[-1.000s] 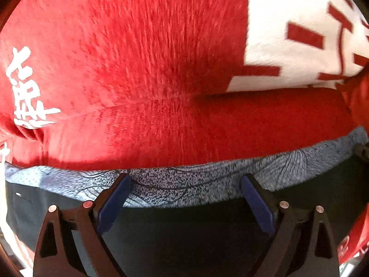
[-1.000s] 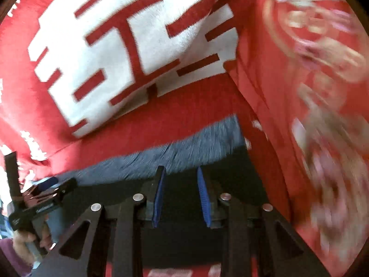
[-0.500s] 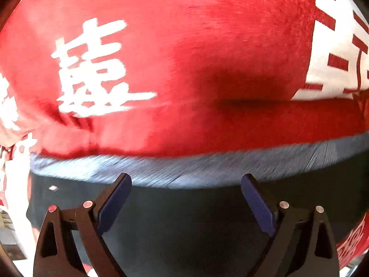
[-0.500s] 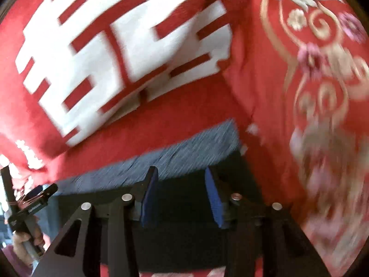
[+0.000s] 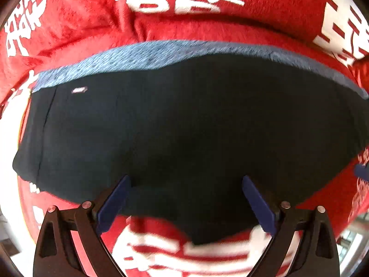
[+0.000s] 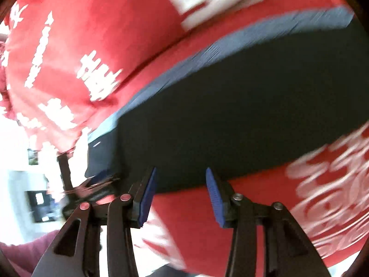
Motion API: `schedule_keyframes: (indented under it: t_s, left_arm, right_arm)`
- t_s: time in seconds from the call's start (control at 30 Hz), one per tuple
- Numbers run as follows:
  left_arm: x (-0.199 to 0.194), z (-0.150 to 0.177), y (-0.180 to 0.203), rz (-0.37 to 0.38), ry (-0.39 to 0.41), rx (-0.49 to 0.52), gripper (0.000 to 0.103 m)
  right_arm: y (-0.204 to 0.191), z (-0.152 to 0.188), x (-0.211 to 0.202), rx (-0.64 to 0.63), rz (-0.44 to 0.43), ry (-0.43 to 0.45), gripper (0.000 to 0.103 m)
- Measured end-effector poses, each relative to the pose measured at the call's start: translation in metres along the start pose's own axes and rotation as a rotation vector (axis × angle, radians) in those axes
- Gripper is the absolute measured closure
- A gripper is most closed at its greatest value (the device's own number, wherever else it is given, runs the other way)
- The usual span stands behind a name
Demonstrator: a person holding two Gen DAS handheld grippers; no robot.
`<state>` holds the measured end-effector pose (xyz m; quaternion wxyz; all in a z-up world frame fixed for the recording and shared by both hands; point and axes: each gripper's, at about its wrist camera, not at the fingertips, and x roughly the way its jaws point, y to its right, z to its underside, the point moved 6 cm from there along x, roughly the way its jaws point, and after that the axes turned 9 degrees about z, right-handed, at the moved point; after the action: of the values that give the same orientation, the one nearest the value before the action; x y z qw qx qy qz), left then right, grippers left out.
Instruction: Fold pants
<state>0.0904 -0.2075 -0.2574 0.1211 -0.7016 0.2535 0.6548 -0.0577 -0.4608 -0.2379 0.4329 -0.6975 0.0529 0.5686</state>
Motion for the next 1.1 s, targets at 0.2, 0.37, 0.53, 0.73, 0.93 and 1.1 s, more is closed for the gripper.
schedule_keyframes:
  t_s: [0.2, 0.37, 0.53, 0.73, 0.93, 1.1]
  left_arm:
    - [-0.036, -0.018, -0.073, -0.081, 0.109, -0.023, 0.005]
    - [-0.027, -0.024, -0.16, -0.198, 0.114, -0.13, 0.005]
    - [-0.02, -0.021, -0.168, -0.163, 0.145, -0.065, 0.0]
    - [-0.016, -0.032, -0.182, -0.107, 0.143, -0.066, 0.0]
    - [-0.016, -0.028, -0.195, -0.075, 0.143, -0.063, 0.0]
    - [-0.02, -0.026, -0.189, -0.099, 0.124, -0.062, 0.0]
  right_arm:
    - [-0.059, 0.046, 0.068, 0.025, -0.137, -0.107, 0.055]
    - [-0.068, 0.051, 0.091, 0.084, -0.17, -0.094, 0.055]
    - [-0.067, 0.043, 0.097, 0.112, -0.183, -0.085, 0.055]
    - [-0.085, 0.02, 0.106, 0.125, -0.156, -0.072, 0.094]
    - [-0.087, 0.044, 0.094, 0.003, 0.003, -0.038, 0.094]
    - [-0.069, 0.06, 0.101, 0.047, 0.013, -0.073, 0.097]
